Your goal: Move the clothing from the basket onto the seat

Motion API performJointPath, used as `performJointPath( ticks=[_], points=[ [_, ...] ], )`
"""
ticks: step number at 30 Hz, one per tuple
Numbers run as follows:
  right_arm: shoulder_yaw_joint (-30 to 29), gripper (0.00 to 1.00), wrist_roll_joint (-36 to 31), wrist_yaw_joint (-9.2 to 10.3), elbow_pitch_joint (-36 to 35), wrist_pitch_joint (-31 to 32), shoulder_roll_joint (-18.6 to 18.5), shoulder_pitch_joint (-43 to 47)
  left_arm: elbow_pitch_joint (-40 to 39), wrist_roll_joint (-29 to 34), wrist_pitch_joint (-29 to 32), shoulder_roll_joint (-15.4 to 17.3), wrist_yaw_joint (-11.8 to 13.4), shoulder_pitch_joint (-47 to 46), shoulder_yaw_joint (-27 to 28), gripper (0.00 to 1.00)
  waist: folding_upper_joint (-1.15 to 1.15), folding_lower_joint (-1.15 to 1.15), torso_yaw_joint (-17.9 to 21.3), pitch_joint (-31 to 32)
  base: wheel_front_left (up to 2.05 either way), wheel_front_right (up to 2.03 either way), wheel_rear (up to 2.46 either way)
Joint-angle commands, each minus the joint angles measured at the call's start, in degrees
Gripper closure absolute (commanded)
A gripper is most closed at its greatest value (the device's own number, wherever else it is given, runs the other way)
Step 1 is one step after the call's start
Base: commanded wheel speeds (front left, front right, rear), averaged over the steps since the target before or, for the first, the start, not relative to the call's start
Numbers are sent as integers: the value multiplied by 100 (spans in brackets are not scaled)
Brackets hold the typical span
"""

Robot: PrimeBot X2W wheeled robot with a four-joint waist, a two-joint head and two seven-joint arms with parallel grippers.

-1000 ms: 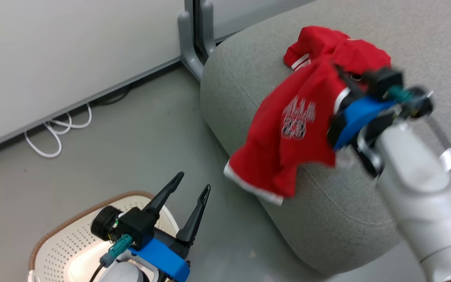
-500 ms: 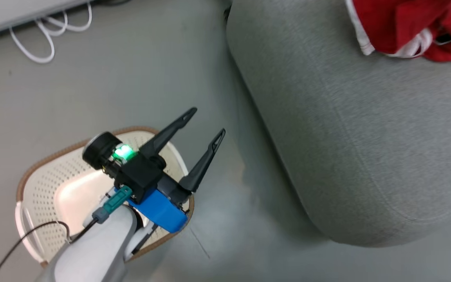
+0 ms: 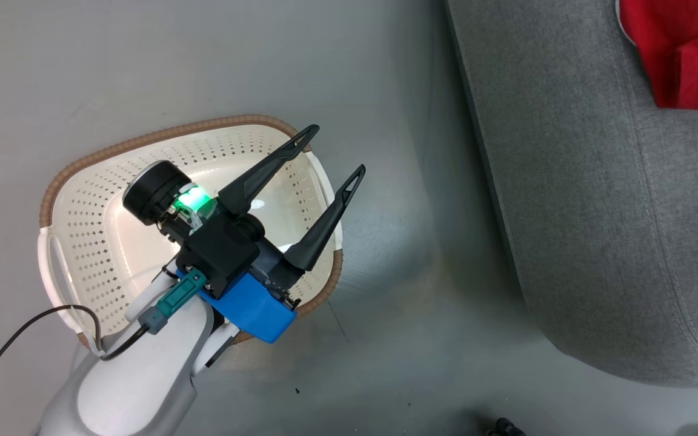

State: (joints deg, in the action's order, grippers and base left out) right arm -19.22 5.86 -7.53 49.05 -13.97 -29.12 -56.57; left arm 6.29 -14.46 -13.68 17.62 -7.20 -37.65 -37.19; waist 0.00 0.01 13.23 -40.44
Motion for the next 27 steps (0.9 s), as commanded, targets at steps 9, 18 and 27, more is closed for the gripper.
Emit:
performJointPath(
  ticks=[9,18,27],
  points=[
    [-160,51,-371,7,192,-115,271,-10,14,-53,-54,84,36,-98,26,0,0,-1,-15,65,0,0,0],
    [37,0,-415,8,308,-123,242,212,311,-201,-117,-28,43,131,14,0,0,-1,-77,576,0,0,0],
    [596,0,-189,7,71,-115,149,1153,697,-441,-154,-481,47,765,232,0,0,-1,-193,1768,0,0,0]
  ],
)
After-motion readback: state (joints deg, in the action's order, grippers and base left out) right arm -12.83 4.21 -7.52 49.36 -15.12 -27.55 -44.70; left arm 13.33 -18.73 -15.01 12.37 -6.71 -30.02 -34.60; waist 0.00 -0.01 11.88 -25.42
